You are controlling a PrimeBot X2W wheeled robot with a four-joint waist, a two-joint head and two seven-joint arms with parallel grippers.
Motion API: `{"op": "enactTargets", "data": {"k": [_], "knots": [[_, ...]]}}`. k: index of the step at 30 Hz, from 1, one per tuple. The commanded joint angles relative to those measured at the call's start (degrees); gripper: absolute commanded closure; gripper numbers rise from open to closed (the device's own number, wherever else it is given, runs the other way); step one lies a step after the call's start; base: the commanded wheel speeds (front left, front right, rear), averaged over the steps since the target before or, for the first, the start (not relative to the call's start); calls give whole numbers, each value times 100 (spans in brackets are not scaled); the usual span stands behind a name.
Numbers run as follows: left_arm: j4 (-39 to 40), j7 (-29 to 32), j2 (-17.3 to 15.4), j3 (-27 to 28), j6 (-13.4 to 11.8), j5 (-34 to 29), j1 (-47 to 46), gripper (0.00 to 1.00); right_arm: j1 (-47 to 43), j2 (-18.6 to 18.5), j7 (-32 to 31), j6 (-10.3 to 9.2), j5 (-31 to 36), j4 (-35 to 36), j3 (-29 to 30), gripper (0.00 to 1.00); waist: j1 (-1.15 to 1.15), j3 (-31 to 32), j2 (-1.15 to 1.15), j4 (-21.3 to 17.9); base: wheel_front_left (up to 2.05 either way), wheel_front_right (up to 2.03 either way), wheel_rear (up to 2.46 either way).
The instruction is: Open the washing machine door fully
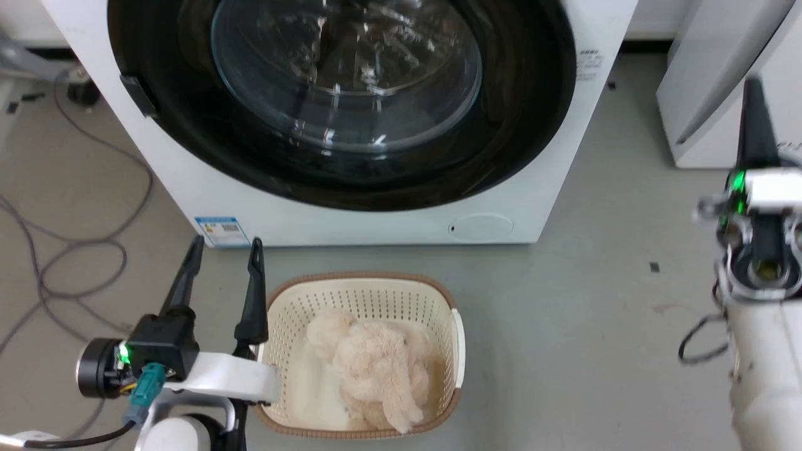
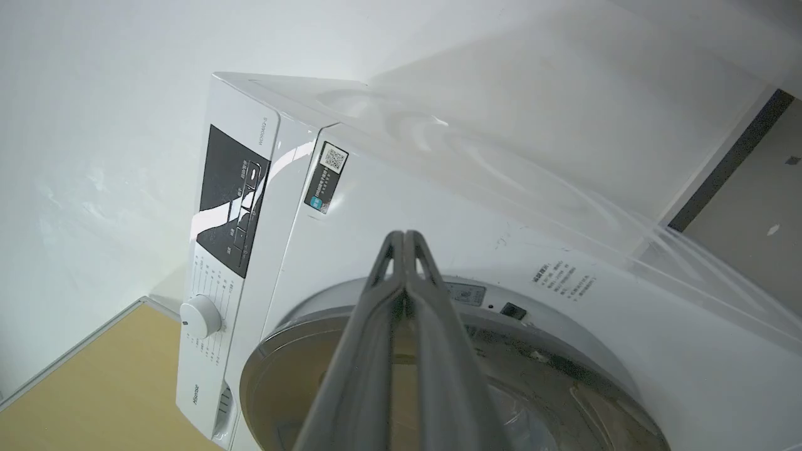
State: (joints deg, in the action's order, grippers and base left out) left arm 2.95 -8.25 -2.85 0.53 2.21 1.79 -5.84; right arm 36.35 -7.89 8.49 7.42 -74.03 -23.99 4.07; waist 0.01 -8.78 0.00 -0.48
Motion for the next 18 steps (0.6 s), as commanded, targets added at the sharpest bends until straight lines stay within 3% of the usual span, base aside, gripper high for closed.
{"op": "enactTargets", "data": {"k": [1,9,18], "knots": [[61,-72,-3,21,35,31,-118,0,332,-108,35,5,-277,-164,-95,100,-1,-144,0,24,0,0,0],[211,-168,-3,68,123,44,-364,0,1576,-564,-217,5,-1018,-977,-974,100,-1,-558,0,76,0,0,0],[320,-287,-3,107,195,69,-568,0,3081,-866,-1356,6,-1513,-2130,-2590,100,-1,-886,0,122,0,0,0]]}}
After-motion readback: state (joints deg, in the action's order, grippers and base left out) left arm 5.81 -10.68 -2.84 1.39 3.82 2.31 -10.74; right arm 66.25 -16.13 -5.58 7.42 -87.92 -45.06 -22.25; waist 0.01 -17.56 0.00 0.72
